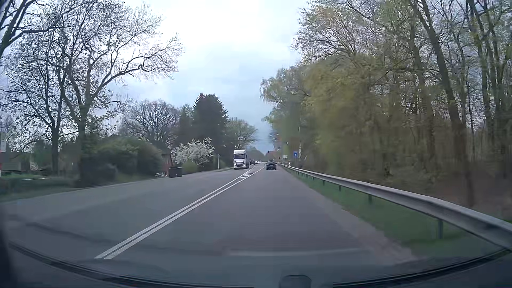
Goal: Follow the waypoints while adhering to traffic rules and regulations
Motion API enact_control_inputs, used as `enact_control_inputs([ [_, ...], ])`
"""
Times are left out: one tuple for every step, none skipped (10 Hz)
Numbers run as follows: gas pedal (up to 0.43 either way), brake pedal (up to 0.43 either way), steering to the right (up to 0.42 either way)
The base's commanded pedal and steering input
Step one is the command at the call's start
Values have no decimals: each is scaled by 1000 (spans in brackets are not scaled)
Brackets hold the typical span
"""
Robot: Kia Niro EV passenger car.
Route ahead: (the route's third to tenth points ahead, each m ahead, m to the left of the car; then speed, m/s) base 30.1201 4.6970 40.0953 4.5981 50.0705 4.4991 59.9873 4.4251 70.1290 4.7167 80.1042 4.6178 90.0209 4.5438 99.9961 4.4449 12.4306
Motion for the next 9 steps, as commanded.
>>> enact_control_inputs([
  [177,0,0],
  [177,0,0],
  [177,0,0],
  [177,0,0],
  [177,0,0],
  [177,0,-1],
  [177,6,-1],
  [177,0,-1],
  [177,6,-1],
])
